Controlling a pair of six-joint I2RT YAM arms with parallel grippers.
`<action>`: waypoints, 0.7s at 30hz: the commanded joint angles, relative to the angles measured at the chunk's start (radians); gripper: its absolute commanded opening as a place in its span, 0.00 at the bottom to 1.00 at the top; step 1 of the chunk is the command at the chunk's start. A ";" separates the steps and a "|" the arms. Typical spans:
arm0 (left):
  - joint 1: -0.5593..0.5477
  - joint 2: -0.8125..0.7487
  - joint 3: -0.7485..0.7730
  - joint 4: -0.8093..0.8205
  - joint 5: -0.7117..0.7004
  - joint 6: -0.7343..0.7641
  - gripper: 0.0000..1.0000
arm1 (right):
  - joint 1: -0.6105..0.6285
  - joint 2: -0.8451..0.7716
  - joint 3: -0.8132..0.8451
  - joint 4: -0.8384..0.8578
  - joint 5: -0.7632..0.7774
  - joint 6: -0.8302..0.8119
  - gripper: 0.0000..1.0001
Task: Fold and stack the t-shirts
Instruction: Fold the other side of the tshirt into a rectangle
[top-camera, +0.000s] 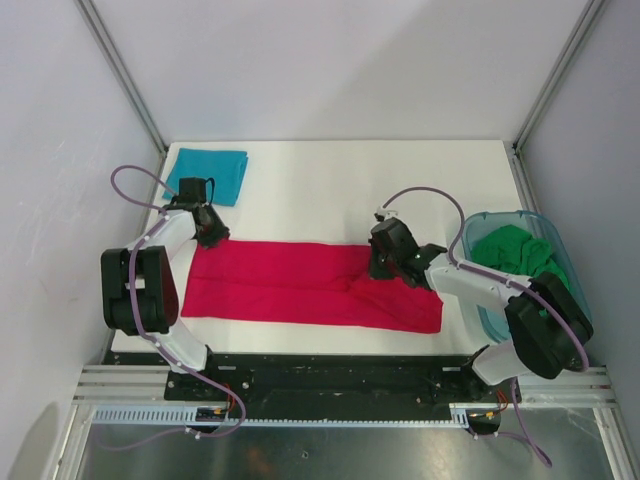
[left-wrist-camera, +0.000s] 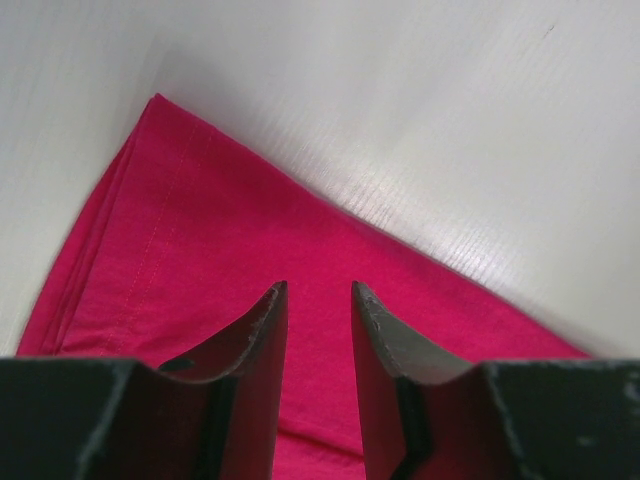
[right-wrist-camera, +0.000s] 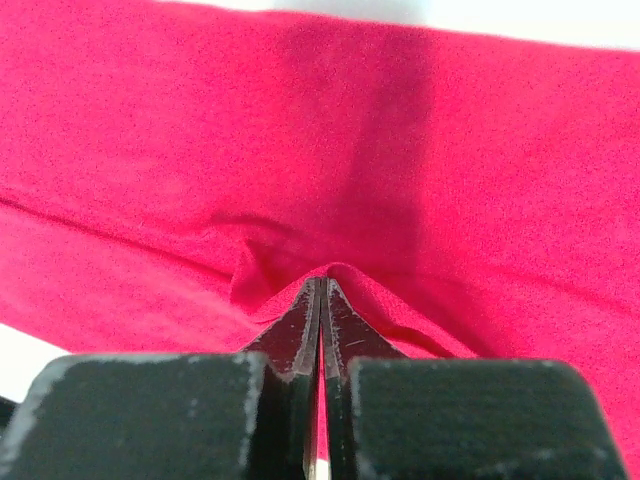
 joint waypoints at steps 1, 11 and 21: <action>-0.009 -0.048 0.009 0.012 0.017 0.013 0.36 | 0.055 -0.043 0.028 -0.040 0.010 0.032 0.00; -0.014 -0.061 -0.001 0.012 0.020 0.012 0.36 | 0.169 -0.006 -0.022 -0.034 0.029 0.087 0.00; -0.016 -0.073 -0.011 0.012 0.024 0.011 0.36 | 0.233 0.000 -0.028 -0.031 0.039 0.123 0.00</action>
